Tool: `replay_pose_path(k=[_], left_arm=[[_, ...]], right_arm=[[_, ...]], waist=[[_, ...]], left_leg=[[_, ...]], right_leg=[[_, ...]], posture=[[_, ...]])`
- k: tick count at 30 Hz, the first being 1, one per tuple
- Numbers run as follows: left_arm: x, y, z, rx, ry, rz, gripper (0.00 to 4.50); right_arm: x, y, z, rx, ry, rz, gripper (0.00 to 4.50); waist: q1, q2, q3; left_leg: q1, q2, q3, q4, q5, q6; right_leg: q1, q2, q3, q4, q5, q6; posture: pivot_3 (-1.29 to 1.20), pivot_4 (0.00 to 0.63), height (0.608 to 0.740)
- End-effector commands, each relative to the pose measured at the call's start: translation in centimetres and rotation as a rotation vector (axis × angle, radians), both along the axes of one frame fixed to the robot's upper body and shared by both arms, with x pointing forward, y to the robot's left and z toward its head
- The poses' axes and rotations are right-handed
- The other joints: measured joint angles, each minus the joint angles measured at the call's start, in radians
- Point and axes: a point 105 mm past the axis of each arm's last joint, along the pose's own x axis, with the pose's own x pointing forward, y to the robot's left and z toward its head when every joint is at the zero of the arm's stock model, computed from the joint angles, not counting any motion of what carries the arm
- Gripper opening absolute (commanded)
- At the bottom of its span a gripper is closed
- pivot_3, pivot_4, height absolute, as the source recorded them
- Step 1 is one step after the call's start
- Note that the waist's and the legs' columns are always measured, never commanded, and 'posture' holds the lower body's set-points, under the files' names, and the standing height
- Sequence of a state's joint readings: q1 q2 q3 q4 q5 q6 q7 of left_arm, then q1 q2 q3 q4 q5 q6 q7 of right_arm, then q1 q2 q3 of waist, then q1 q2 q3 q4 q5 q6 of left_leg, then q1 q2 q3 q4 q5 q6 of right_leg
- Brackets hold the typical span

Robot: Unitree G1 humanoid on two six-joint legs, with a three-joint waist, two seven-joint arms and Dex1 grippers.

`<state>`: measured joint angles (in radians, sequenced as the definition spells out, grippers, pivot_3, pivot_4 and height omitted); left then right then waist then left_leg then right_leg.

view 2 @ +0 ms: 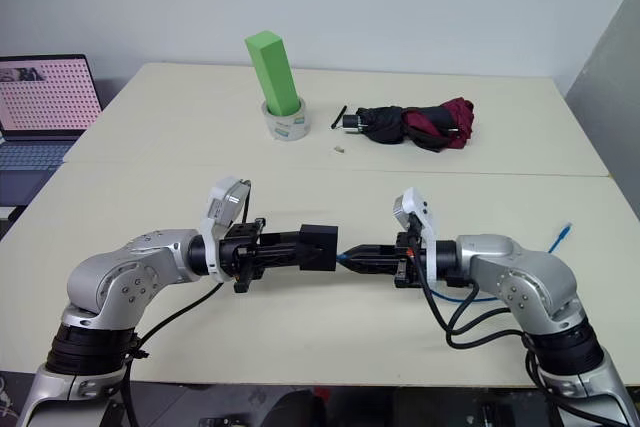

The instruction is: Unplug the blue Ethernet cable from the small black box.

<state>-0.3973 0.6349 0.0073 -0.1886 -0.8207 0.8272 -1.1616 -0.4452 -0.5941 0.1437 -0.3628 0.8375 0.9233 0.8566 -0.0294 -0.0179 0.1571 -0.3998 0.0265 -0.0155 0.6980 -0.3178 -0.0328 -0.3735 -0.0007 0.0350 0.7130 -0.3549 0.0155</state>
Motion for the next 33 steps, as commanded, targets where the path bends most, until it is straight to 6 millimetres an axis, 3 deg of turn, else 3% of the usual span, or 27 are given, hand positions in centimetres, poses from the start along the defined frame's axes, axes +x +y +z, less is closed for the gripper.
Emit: replay_pose_path(k=[1, 7, 14, 16, 17, 22, 26, 30, 33], left_arm=[[0.1, 1.1, -0.7, 0.084, -0.070, 0.013, 0.78], [0.4, 1.8, -1.3, 0.116, -0.094, 0.031, 0.78], [1.7, 1.7, -1.9, 0.140, -0.147, 0.121, 0.78], [2.1, 1.7, -2.1, 0.152, -0.165, 0.142, 0.78], [2.4, 1.7, -2.2, 0.158, -0.177, 0.155, 0.78], [3.4, 1.8, -2.4, 0.173, -0.217, 0.226, 0.78], [6.1, 3.1, -2.6, 0.196, -0.318, 0.446, 0.78], [8.9, 4.9, -2.5, 0.222, -0.433, 0.689, 0.78], [10.5, 6.1, -2.0, 0.200, -0.494, 0.850, 0.78]], right_arm=[[0.8, -1.6, 0.2, -0.046, -0.031, -0.031, 0.09], [2.6, -3.5, -0.7, -0.083, -0.048, -0.145, 0.05], [12.5, -10.7, -3.5, -0.286, -0.296, -0.809, 0.05], [13.7, -12.2, -4.1, -0.335, -0.330, -0.921, 0.05], [13.9, -12.6, -4.4, -0.351, -0.335, -0.945, 0.40], [13.6, -12.3, -4.6, -0.333, -0.339, -0.917, 1.50], [11.9, -11.3, -2.2, -0.284, -0.418, -0.793, 2.50], [8.6, -8.2, 0.1, -0.223, -0.493, -0.546, 3.52], [6.0, -5.2, 1.5, -0.141, -0.497, -0.384, 3.61]], waist=[[0.000, 0.000, 0.000], [0.000, 0.000, 0.000], [-0.001, 0.000, 0.000], [-0.003, 0.001, 0.001], [-0.003, 0.001, 0.001], [-0.003, 0.001, 0.001], [0.001, 0.002, 0.001], [0.001, 0.002, 0.001], [0.001, 0.001, 0.001]], left_leg=[[0.000, 0.000, 0.000, 0.000, 0.000, 0.000], [0.000, 0.000, 0.000, 0.000, 0.000, 0.000], [0.000, 0.000, 0.001, 0.000, 0.000, 0.000], [0.000, 0.000, 0.003, -0.001, 0.000, 0.000], [0.000, 0.000, 0.003, -0.001, 0.000, 0.000], [-0.001, 0.001, 0.004, -0.001, 0.000, 0.000], [-0.001, 0.000, 0.004, -0.001, 0.000, 0.000], [-0.001, 0.001, 0.004, -0.001, 0.000, 0.000], [-0.001, 0.001, 0.003, -0.001, 0.000, 0.000]], right_leg=[[0.000, 0.000, 0.000, 0.000, 0.000, 0.000], [0.000, 0.000, 0.000, 0.000, 0.000, 0.000], [-0.001, 0.000, 0.001, 0.000, 0.000, 0.000], [-0.002, 0.000, 0.002, 0.000, 0.000, 0.000], [-0.002, 0.000, 0.003, 0.001, 0.000, 0.000], [-0.003, 0.000, 0.003, 0.001, 0.000, 0.000], [-0.003, 0.000, 0.003, 0.001, 0.000, 0.000], [-0.003, 0.000, 0.003, 0.001, 0.000, 0.000], [-0.003, 0.000, 0.002, 0.001, 0.000, 0.000]], posture=[[0.00, 0.150, 0.740], [0.00, 0.150, 0.740], [0.00, 0.150, 0.740], [0.00, 0.150, 0.740], [0.00, 0.150, 0.740], [0.00, 0.150, 0.740], [0.00, 0.150, 0.740], [0.00, 0.150, 0.740], [0.00, 0.150, 0.740]])
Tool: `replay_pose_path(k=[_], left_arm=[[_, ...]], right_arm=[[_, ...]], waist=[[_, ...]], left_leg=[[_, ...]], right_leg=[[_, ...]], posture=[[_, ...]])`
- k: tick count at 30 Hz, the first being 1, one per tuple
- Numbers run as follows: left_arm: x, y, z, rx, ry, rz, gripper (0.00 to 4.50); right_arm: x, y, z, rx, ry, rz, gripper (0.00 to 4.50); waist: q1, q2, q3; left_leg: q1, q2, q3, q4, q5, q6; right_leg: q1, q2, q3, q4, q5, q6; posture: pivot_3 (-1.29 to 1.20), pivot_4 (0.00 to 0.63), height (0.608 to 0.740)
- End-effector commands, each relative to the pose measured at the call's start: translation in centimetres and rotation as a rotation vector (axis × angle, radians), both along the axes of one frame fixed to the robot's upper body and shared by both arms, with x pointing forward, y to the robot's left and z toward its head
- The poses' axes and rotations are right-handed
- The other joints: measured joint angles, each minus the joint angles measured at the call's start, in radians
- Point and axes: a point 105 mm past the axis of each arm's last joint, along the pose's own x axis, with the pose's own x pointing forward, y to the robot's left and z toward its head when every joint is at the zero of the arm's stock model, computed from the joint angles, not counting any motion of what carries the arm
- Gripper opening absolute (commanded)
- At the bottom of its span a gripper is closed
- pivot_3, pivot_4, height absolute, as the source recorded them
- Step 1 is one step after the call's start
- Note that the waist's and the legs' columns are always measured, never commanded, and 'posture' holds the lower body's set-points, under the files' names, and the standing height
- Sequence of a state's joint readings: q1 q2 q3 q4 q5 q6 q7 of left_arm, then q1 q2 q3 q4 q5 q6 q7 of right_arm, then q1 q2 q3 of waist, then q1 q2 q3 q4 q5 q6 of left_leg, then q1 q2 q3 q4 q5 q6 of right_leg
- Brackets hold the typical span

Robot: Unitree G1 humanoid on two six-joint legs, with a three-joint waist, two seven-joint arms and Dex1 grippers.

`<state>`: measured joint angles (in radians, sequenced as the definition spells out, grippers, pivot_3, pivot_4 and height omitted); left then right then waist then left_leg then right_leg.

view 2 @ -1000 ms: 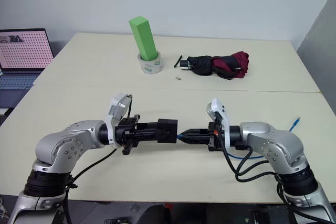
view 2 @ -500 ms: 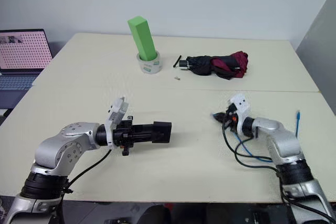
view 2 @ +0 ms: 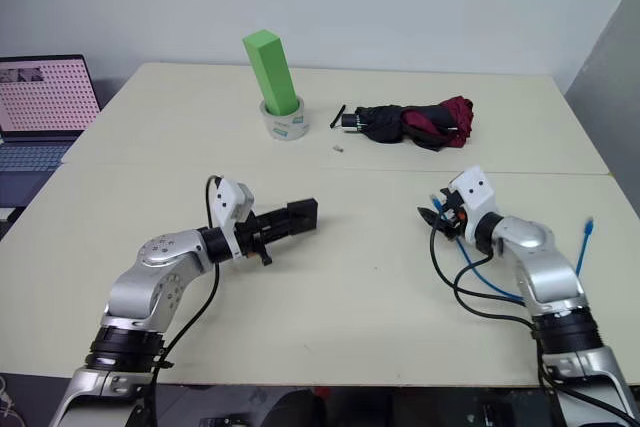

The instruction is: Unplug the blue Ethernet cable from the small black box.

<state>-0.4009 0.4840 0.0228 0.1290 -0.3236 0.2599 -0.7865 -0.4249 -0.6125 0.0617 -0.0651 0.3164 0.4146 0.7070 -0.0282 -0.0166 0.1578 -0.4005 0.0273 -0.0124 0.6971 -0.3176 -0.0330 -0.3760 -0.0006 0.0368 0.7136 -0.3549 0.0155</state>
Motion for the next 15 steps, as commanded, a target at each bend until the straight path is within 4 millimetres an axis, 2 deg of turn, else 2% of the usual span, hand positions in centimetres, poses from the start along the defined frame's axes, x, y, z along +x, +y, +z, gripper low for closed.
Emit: replay_pose_path(k=[1, 3, 5, 14, 15], left_arm=[[2.3, 2.2, 2.2, -0.037, -0.190, 0.232, 0.78], [3.0, 3.3, 1.8, -0.049, -0.233, 0.335, 0.78], [3.3, 3.8, 1.0, -0.055, -0.242, 0.381, 0.78], [4.1, 5.3, -2.6, -0.110, -0.146, 0.491, 0.78], [4.1, 5.3, -2.9, -0.130, -0.130, 0.487, 1.13]], right_arm=[[-3.8, 4.8, 2.9, 0.060, -0.029, 0.268, 3.61], [-5.1, 6.7, 3.1, 0.042, -0.031, 0.355, 3.61], [-5.3, 7.5, 3.2, 0.031, -0.034, 0.377, 3.61], [-5.7, 8.2, 3.0, -0.019, -0.013, 0.412, 3.61], [-5.7, 8.2, 3.0, -0.020, -0.012, 0.410, 3.61]], waist=[[0.000, 0.000, 0.000], [0.000, 0.000, 0.000], [-0.001, 0.000, 0.000], [0.003, -0.001, -0.001], [0.002, -0.001, -0.001]], left_leg=[[0.000, 0.000, 0.000, 0.000, 0.000, 0.000], [0.000, 0.000, 0.000, 0.000, 0.000, 0.000], [0.000, 0.000, 0.000, 0.000, 0.000, 0.000], [0.000, -0.001, -0.001, 0.001, 0.000, 0.000], [0.000, -0.001, -0.001, 0.001, 0.000, 0.000]], right_leg=[[0.000, 0.000, 0.000, 0.000, 0.000, 0.000], [0.000, 0.000, 0.000, 0.000, 0.000, 0.000], [0.000, 0.000, 0.000, 0.000, 0.000, 0.000], [0.001, -0.002, -0.001, 0.000, 0.000, 0.000], [0.001, -0.002, -0.001, 0.000, 0.000, 0.000]], posture=[[0.00, 0.150, 0.740], [0.00, 0.150, 0.740], [0.00, 0.150, 0.740], [0.00, 0.150, 0.740], [0.00, 0.150, 0.740]])
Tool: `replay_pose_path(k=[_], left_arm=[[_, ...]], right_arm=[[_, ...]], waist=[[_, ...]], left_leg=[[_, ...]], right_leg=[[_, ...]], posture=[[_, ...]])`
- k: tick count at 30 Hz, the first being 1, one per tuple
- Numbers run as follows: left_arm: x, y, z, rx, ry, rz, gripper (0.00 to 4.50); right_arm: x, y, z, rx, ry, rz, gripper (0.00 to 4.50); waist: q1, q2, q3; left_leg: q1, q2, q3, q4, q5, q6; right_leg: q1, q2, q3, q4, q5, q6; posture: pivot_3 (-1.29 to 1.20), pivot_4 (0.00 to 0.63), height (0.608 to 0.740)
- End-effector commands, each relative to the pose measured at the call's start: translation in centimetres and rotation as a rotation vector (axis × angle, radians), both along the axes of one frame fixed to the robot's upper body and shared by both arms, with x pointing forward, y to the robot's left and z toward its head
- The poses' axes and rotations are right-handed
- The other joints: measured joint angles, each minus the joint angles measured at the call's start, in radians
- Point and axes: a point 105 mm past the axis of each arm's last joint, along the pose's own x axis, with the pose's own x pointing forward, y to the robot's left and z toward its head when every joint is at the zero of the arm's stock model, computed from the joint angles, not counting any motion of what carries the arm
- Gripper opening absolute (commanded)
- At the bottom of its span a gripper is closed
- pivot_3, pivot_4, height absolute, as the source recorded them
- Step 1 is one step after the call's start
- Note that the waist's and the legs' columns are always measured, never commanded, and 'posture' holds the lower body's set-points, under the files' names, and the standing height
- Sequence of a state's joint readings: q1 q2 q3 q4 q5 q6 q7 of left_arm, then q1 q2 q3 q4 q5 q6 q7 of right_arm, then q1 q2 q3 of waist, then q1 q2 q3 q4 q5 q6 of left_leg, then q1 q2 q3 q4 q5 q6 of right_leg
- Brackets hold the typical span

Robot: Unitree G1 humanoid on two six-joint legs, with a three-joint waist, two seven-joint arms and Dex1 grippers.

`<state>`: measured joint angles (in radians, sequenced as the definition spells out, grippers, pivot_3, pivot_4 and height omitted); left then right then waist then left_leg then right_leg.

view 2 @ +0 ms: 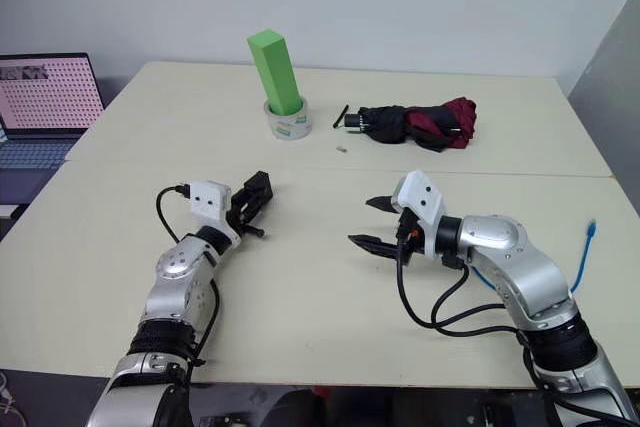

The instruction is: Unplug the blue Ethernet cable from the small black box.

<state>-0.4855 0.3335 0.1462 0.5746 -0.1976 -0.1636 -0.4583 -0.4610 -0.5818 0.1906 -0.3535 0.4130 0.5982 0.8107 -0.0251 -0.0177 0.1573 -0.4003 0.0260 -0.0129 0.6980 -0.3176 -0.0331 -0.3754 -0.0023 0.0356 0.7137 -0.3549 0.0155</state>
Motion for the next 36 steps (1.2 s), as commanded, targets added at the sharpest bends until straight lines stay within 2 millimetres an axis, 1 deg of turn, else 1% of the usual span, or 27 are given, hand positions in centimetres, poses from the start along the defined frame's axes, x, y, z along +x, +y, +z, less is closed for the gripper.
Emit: replay_pose_path(k=[1, 8, 10, 11, 12, 15, 18, 20, 22, 27, 29, 32, 33, 36], left_arm=[[0.0, 0.3, -0.5, -0.054, 0.017, 0.009, 1.49], [-1.1, 0.2, -1.4, -0.058, 0.043, -0.011, 2.93], [-1.6, 0.5, -1.5, -0.019, 0.050, -0.008, 3.34], [-1.9, 0.6, -1.5, 0.002, 0.061, -0.005, 3.65], [-2.2, 0.8, -1.6, 0.024, 0.074, -0.006, 3.84], [-3.8, 1.1, -1.7, 0.104, 0.114, -0.029, 3.84], [-5.1, 1.4, -1.3, 0.168, 0.137, -0.055, 3.84], [-6.0, 1.5, 0.0, 0.209, 0.122, -0.083, 3.84], [-6.8, 1.3, 0.7, 0.244, 0.122, -0.119, 3.84], [-7.8, 1.4, 2.5, 0.281, 0.111, -0.193, 3.84], [-8.1, 1.5, 3.1, 0.292, 0.113, -0.224, 3.84], [-8.7, 1.3, 4.4, 0.303, 0.121, -0.298, 3.84], [-8.9, 1.2, 4.7, 0.308, 0.130, -0.317, 3.84], [-9.1, 1.3, 5.1, 0.315, 0.137, -0.342, 3.84]], right_arm=[[-0.6, 0.5, 1.1, -0.014, -0.053, 0.035, 3.61], [-0.6, 0.4, 1.0, -0.018, -0.050, 0.026, 3.61], [-0.7, 0.4, 0.9, -0.022, -0.047, 0.027, 3.61], [-0.8, 0.4, 0.8, -0.023, -0.045, 0.027, 3.61], [-0.8, 0.4, 0.8, -0.025, -0.044, 0.026, 3.61], [-0.8, -0.3, 0.3, -0.032, -0.034, -0.002, 3.61], [-0.7, -1.3, -0.1, -0.025, -0.022, -0.054, 3.61], [-1.0, -2.7, -0.1, 0.000, -0.015, -0.097, 3.61], [-1.3, -3.8, -0.1, 0.015, -0.011, -0.132, 3.61], [-1.6, -7.1, -0.5, 0.003, 0.012, -0.231, 3.61], [-1.7, -8.0, -0.6, -0.007, 0.014, -0.260, 3.61], [-1.9, -9.9, -0.6, -0.031, 0.018, -0.314, 3.61], [-1.9, -10.3, -0.7, -0.039, 0.020, -0.328, 3.61], [-1.7, -10.7, -0.9, -0.047, 0.020, -0.353, 3.61]], waist=[[-0.002, 0.000, 0.000], [-0.002, 0.000, 0.000], [-0.002, 0.000, 0.000], [-0.002, 0.000, 0.000], [-0.003, 0.000, 0.000], [-0.005, 0.000, 0.000], [-0.005, 0.000, 0.000], [-0.004, 0.000, 0.000], [-0.002, 0.000, 0.000], [0.000, 0.000, 0.000], [-0.001, 0.000, 0.000], [-0.002, 0.000, 0.000], [-0.002, 0.000, 0.000], [-0.002, 0.000, 0.000]], left_leg=[[0.000, 0.000, 0.000, 0.000, 0.000, 0.000], [0.000, 0.000, 0.000, 0.000, 0.000, 0.000], [0.000, 0.000, 0.000, 0.000, 0.000, 0.000], [0.000, 0.000, 0.000, 0.000, 0.000, 0.000], [0.000, 0.000, 0.000, 0.000, 0.000, 0.000], [0.000, 0.001, 0.000, 0.000, 0.000, 0.000], [0.000, 0.001, -0.001, -0.001, 0.000, 0.000], [0.000, 0.001, -0.001, -0.001, 0.000, 0.000], [0.000, 0.001, -0.001, -0.001, 0.000, 0.000], [0.001, 0.000, -0.001, -0.001, 0.000, 0.000], [0.001, 0.000, -0.001, -0.001, 0.000, 0.000], [0.001, 0.001, -0.001, -0.001, 0.000, 0.000], [0.001, 0.001, -0.001, -0.002, 0.000, 0.000], [0.001, 0.000, -0.001, -0.002, -0.001, 0.001]], right_leg=[[0.000, 0.000, 0.000, 0.000, 0.000, 0.000], [0.000, 0.000, 0.000, 0.001, 0.000, 0.000], [0.000, 0.000, 0.000, 0.001, 0.000, 0.000], [0.000, 0.000, 0.000, 0.001, 0.000, 0.000], [0.000, 0.000, 0.000, 0.001, 0.000, 0.000], [0.000, 0.000, 0.000, 0.001, 0.000, 0.000], [0.000, 0.000, -0.001, 0.000, 0.000, 0.000], [0.000, 0.000, 0.000, 0.000, 0.000, 0.000], [0.001, 0.000, -0.001, 0.000, 0.000, 0.000], [0.002, 0.000, -0.001, -0.001, 0.000, 0.000], [0.002, 0.000, -0.001, -0.001, 0.000, 0.000], [0.002, 0.001, -0.001, -0.001, 0.000, 0.000], [0.002, 0.001, -0.001, -0.001, 0.000, 0.000], [0.002, 0.001, -0.001, -0.001, 0.000, 0.000]], posture=[[0.00, 0.150, 0.740], [0.00, 0.150, 0.740], [0.00, 0.150, 0.740], [0.00, 0.150, 0.740], [0.00, 0.150, 0.740], [0.00, 0.150, 0.740], [0.00, 0.150, 0.740], [0.00, 0.150, 0.740], [0.00, 0.150, 0.740], [0.00, 0.150, 0.740], [0.00, 0.150, 0.740], [0.00, 0.150, 0.740], [0.00, 0.150, 0.740], [0.00, 0.150, 0.740]])
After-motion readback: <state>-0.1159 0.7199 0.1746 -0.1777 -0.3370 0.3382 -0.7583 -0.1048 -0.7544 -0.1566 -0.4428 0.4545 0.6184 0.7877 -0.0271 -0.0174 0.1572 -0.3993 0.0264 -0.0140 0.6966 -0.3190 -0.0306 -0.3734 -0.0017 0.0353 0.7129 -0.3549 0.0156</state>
